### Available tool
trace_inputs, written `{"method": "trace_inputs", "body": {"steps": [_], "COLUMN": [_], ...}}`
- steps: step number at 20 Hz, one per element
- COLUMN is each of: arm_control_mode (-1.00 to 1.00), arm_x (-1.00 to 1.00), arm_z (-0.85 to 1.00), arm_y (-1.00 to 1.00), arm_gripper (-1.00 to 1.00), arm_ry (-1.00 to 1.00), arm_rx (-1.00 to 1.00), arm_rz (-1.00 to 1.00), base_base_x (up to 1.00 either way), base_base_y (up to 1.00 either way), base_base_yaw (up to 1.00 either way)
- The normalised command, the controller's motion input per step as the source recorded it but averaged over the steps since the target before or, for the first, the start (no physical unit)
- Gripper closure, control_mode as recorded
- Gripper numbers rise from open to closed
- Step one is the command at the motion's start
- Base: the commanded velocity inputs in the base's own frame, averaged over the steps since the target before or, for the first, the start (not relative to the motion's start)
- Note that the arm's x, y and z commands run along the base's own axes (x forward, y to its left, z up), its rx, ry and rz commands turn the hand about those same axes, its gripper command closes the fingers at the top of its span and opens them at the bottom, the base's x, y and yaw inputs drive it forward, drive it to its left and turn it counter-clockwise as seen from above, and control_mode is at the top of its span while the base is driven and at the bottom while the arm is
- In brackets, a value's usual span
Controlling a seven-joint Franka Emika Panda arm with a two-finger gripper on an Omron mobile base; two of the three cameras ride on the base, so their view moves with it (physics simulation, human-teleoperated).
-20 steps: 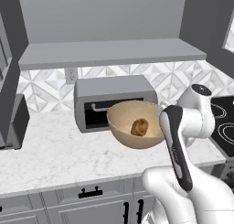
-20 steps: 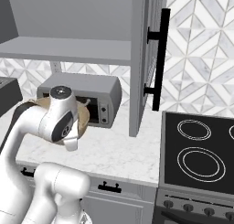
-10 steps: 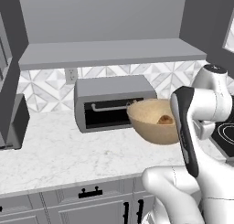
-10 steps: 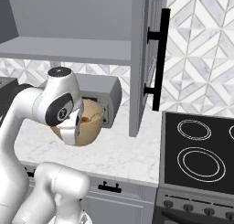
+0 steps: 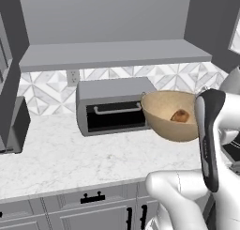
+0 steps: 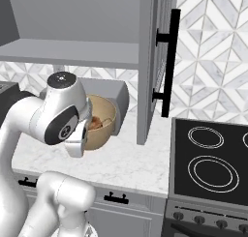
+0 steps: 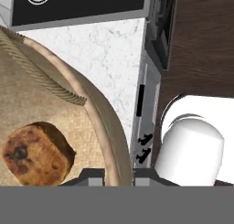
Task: Open the cabinet, pick up the bread from the cabinet and place it in the basket. Then move the basket to the dining counter.
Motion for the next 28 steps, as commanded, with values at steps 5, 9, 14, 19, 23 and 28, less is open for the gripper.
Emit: {"method": "trace_inputs", "body": {"steps": [5,9,14,19,23,28], "arm_control_mode": [-1.00,-1.00,-1.00,-1.00,1.00,1.00], "arm_x": [-0.30,-0.02,0.00,-0.10,0.00,0.00], "arm_z": [0.02,0.00,0.00,0.00,0.00,0.00], "arm_y": [0.07,0.00,0.00,0.01,0.00,0.00], "arm_gripper": [1.00,1.00,1.00,1.00,1.00,1.00], "arm_ry": [-0.09,0.05,0.00,0.00,0.00,0.00], "arm_rx": [-0.03,-0.04,0.00,0.00,0.00,0.00], "arm_rz": [0.03,0.00,0.00,0.01,0.00,0.00], "base_base_x": [0.00,0.00,0.00,0.00,-0.85,-1.00], "base_base_y": [0.00,0.00,0.00,0.00,0.00,0.00], "base_base_yaw": [0.00,0.00,0.00,0.00,0.00,0.00]}}
